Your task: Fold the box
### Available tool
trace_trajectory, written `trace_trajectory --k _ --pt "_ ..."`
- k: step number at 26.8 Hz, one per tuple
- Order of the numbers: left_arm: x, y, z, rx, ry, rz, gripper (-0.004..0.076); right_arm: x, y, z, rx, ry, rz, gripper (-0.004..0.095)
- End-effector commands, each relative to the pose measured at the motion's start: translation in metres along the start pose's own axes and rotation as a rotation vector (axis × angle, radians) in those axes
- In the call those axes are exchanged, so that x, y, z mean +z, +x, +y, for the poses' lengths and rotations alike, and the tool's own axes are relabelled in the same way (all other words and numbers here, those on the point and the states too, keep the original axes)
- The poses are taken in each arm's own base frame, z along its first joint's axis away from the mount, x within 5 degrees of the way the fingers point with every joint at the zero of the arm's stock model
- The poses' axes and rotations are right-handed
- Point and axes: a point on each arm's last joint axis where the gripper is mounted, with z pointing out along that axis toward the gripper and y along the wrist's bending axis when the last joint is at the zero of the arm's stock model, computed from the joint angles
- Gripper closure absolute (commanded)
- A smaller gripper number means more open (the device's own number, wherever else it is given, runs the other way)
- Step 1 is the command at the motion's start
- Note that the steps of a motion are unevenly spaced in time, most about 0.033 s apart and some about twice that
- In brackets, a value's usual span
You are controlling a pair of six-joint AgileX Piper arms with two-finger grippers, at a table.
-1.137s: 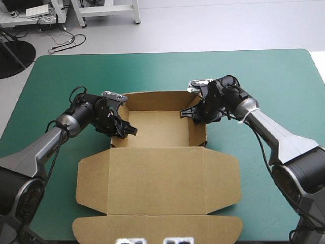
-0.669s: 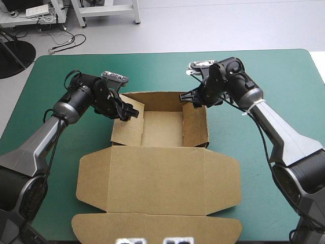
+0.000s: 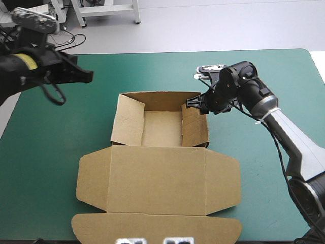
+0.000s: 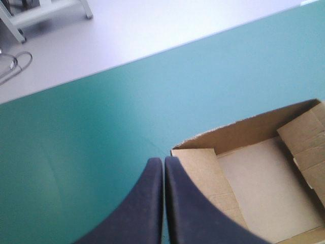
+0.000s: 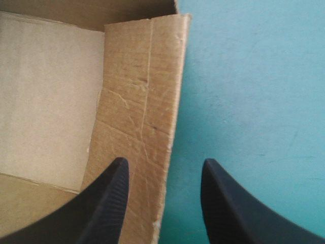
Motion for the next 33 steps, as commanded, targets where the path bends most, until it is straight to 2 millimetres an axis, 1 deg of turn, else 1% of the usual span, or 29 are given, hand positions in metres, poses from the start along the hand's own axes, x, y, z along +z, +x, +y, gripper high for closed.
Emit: trace_trajectory --k 1,2,3,4,5,6,8,10,11,12,13,15,17,19,21,24,25,26,28,32,33 --pt "-0.069 0.022 0.003 0.009 -0.009 -0.083 0.0734 0.005 -0.004 0.001 0.03 -0.038 -0.052 0.0492" --pt "-0.077 0.032 0.003 0.009 -0.011 -0.082 0.0734 0.013 -0.005 0.001 0.03 -0.033 -0.034 0.0491" --pt "-0.087 0.05 0.003 0.011 -0.013 -0.069 0.0734 0.025 -0.006 0.002 0.044 -0.03 -0.006 0.0492" --pt "-0.092 0.064 0.003 0.013 -0.017 -0.055 0.0734 0.032 -0.006 0.002 0.046 -0.026 0.007 0.0493" --pt "-0.095 0.083 0.003 0.019 -0.028 -0.031 0.0734 0.044 -0.007 0.002 0.045 -0.019 0.031 0.053" --pt "-0.097 0.094 0.003 0.023 -0.037 -0.016 0.0734 0.048 -0.007 0.002 0.038 -0.018 0.04 0.0574" --pt "-0.098 0.118 0.002 0.011 -0.038 0.017 0.0734 0.056 -0.007 0.002 0.022 -0.016 0.061 0.0753" --pt "-0.096 0.143 0.0 -0.019 -0.037 0.053 0.0734 0.06 -0.006 0.003 0.017 -0.026 0.075 0.0932" --pt "-0.095 0.156 -0.001 -0.027 -0.036 0.073 0.0734 0.061 -0.006 0.003 0.015 -0.025 0.079 0.0921" --pt "-0.089 0.182 -0.003 -0.048 -0.035 0.116 0.0734 0.061 -0.006 0.003 -0.001 -0.023 0.08 0.0927" --pt "-0.086 0.194 -0.004 -0.047 -0.037 0.133 0.0734 0.059 -0.006 0.002 -0.009 -0.014 0.079 0.0927" --pt "-0.078 0.224 -0.006 -0.054 -0.038 0.175 0.0734 0.052 -0.007 -0.001 -0.029 0.022 0.074 0.0927" --pt "-0.07 0.249 -0.008 -0.076 -0.041 0.207 0.0734 0.038 -0.01 -0.007 -0.042 0.07 0.052 0.0927" --pt "-0.064 0.274 -0.01 -0.078 -0.045 0.234 0.0734 0.02 -0.014 -0.021 -0.042 0.134 0.03 0.0927" --pt "-0.061 0.292 -0.011 -0.077 -0.048 0.246 0.0734 0.001 -0.017 -0.044 -0.012 0.203 0.009 0.0927" --pt "-0.061 0.306 -0.012 -0.103 -0.053 0.241 0.0734 -0.027 -0.018 -0.086 0.077 0.245 -0.049 0.0927" --pt "-0.062 0.308 -0.012 -0.117 -0.055 0.237 0.0734 -0.034 -0.017 -0.1 0.102 0.259 -0.06 0.0927" --pt "-0.063 0.308 -0.012 -0.122 -0.057 0.227 0.0734 -0.043 -0.016 -0.123 0.141 0.285 -0.07 0.0927" --pt "-0.064 0.309 -0.012 -0.124 -0.059 0.223 0.0734 -0.051 -0.011 -0.158 0.208 0.317 -0.073 0.0927" --pt "-0.064 0.309 -0.012 -0.124 -0.059 0.221 0.0734 -0.065 0.009 -0.234 0.349 0.386 -0.051 0.0928" --pt "-0.064 0.308 -0.012 -0.124 -0.059 0.219 0.0734 -0.066 0.013 -0.247 0.372 0.401 -0.043 0.0928"
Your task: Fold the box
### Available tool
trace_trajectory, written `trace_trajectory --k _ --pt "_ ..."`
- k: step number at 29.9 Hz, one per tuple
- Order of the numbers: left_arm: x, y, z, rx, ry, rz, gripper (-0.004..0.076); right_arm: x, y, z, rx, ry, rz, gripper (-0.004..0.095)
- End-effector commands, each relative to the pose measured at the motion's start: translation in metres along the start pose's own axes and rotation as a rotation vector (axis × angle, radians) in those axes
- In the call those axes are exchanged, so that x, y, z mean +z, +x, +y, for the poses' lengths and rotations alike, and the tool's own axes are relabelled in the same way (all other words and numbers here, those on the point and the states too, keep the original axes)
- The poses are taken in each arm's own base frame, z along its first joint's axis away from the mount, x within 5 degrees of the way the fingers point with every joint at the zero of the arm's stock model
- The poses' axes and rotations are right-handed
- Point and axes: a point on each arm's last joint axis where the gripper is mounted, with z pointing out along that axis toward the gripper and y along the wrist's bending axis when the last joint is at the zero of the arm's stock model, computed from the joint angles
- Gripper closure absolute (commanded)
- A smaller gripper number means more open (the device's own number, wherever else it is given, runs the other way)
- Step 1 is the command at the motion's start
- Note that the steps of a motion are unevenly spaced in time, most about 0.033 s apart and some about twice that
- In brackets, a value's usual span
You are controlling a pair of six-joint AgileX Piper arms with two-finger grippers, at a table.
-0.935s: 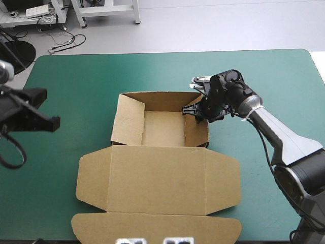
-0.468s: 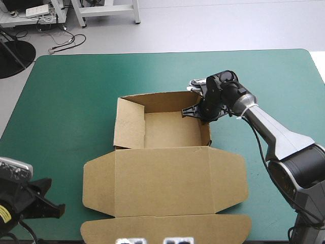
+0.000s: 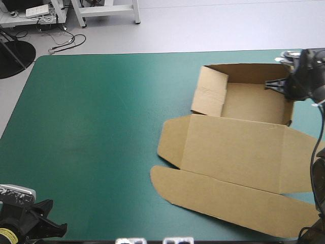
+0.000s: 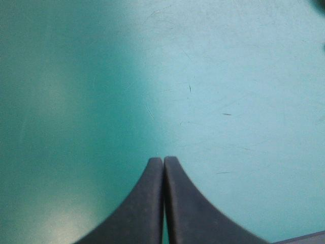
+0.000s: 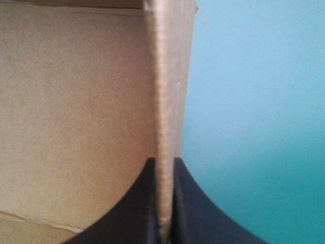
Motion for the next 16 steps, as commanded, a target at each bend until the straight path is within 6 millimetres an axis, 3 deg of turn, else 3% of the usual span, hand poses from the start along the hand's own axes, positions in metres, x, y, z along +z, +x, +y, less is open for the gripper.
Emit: trace_trajectory --k 1,5,7,12,16 --pt "-0.003 -0.005 0.001 -0.006 -0.002 -0.004 0.0734 -0.017 0.002 -0.058 0.061 0.065 -0.028 0.0928" --pt "-0.003 -0.006 0.002 0.0 -0.019 -0.021 0.0734 0.002 0.005 -0.098 0.048 0.107 0.031 0.0886" --pt "-0.003 -0.006 0.003 0.005 -0.033 -0.023 0.0734 0.013 0.006 -0.108 0.099 0.114 0.056 0.0779" --pt "-0.003 -0.006 0.004 0.006 -0.037 -0.022 0.0734 0.026 0.005 -0.115 0.085 0.134 0.086 0.0448" --pt "-0.003 -0.006 0.004 0.006 -0.037 -0.022 0.0734 0.019 0.002 -0.114 0.091 0.13 0.067 0.0442"
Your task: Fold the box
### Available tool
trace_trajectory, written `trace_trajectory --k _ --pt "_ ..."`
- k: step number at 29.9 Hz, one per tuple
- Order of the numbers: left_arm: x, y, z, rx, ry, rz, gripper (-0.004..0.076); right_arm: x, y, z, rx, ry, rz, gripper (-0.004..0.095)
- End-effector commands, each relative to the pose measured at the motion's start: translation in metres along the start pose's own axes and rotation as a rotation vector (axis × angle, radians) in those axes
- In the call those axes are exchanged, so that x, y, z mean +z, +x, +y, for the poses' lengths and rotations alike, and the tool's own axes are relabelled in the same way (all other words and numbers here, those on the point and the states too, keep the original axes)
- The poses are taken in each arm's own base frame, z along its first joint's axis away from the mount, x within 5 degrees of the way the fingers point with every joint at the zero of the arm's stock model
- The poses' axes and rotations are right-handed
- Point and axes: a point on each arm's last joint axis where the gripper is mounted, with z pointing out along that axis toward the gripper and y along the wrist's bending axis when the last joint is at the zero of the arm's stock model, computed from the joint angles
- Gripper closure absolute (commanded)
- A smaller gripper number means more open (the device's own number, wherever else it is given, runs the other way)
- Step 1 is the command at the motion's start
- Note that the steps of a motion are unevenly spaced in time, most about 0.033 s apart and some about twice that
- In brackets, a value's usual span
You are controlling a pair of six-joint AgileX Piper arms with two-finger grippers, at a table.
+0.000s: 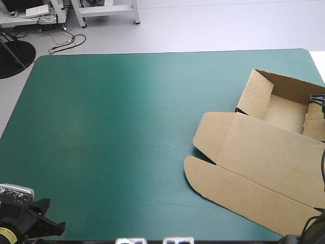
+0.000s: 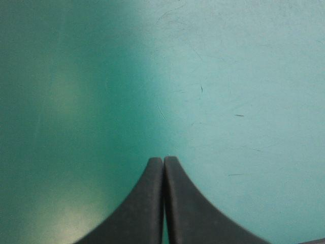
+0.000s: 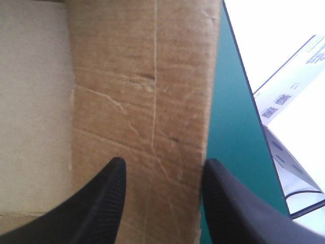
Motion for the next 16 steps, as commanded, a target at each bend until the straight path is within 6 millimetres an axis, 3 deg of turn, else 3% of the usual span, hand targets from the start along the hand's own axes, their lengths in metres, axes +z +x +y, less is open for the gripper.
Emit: trace_trajectory --k 1,12,16 --pt "-0.003 -0.006 0.001 0.001 -0.006 -0.018 0.0734 -0.04 0.001 -0.006 0.016 0.006 -0.099 0.0441" --pt "-0.003 -0.009 0.001 0.12 -0.006 -0.049 0.0734 -0.129 0.034 -0.001 0.043 -0.111 -0.33 0.0445" --pt "-0.003 -0.012 -0.005 0.165 0.056 -0.091 0.0734 -0.165 0.053 0.01 0.037 -0.24 -0.433 0.0564"
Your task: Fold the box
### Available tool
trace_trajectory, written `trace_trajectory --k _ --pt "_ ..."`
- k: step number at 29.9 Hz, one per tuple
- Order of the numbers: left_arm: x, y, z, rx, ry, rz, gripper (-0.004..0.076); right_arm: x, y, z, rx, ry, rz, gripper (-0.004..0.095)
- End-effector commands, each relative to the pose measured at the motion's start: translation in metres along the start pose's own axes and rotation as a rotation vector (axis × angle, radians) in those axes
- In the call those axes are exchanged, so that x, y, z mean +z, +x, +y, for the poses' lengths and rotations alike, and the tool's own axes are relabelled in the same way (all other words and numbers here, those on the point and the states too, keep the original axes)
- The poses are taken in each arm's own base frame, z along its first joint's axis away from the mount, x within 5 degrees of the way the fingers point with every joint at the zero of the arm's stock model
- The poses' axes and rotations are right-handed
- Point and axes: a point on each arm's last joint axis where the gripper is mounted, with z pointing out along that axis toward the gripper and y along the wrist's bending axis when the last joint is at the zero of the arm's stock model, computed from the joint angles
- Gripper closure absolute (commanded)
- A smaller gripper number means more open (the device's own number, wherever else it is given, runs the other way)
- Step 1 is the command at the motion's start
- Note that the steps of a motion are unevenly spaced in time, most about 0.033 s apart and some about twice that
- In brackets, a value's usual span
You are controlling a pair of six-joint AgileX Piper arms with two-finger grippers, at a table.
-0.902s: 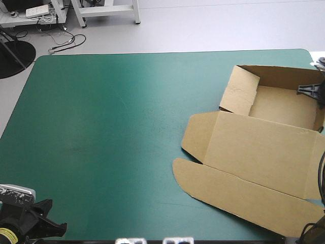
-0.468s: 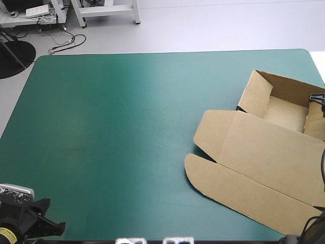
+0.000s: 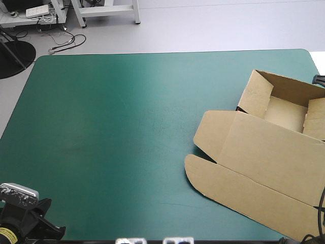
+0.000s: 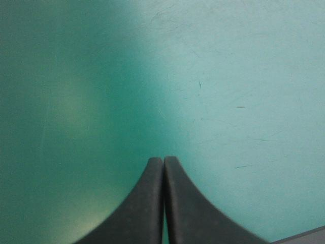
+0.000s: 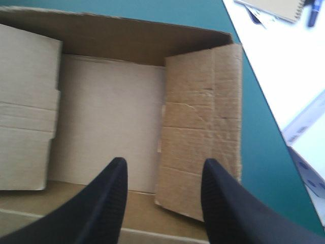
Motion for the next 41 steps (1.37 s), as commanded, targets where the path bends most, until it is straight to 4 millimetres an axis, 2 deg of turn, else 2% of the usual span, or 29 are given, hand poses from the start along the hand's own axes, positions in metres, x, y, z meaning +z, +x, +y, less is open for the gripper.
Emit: trace_trajectory --k 1,3,6,8,12,18,23,28,36,41 --pt "-0.002 -0.013 -0.004 0.061 0.053 -0.104 0.0734 -0.056 0.008 0.015 -0.013 -0.097 -0.146 0.0611" --pt "0.003 -0.013 -0.008 0.067 0.079 -0.117 0.0734 -0.068 0.019 0.022 -0.036 -0.112 -0.162 0.0731" --pt "0.013 -0.009 -0.013 0.06 0.115 -0.11 0.0734 -0.071 0.044 0.032 -0.098 -0.127 -0.133 0.0876" --pt "0.017 -0.006 -0.014 0.059 0.123 -0.092 0.0734 -0.07 0.063 0.039 -0.125 -0.144 -0.109 0.0928" --pt "0.019 -0.006 -0.015 0.057 0.127 -0.098 0.0734 -0.07 0.108 0.054 -0.186 -0.182 -0.094 0.0927" --pt "0.02 -0.008 -0.015 0.078 0.123 -0.122 0.0734 -0.069 0.174 0.063 -0.259 -0.236 -0.101 0.0927" --pt "0.027 -0.002 -0.018 0.075 0.143 -0.121 0.0734 -0.069 0.225 0.058 -0.278 -0.258 -0.156 0.0927" --pt "0.026 0.006 -0.019 0.069 0.153 -0.127 0.0734 -0.056 0.266 0.052 -0.277 -0.258 -0.191 0.0927" --pt "0.024 0.008 -0.019 0.061 0.152 -0.14 0.0734 -0.041 0.309 0.046 -0.292 -0.256 -0.255 0.0928" --pt "0.024 0.009 -0.019 0.044 0.153 -0.127 0.0734 -0.046 0.316 0.044 -0.287 -0.256 -0.341 0.0928"
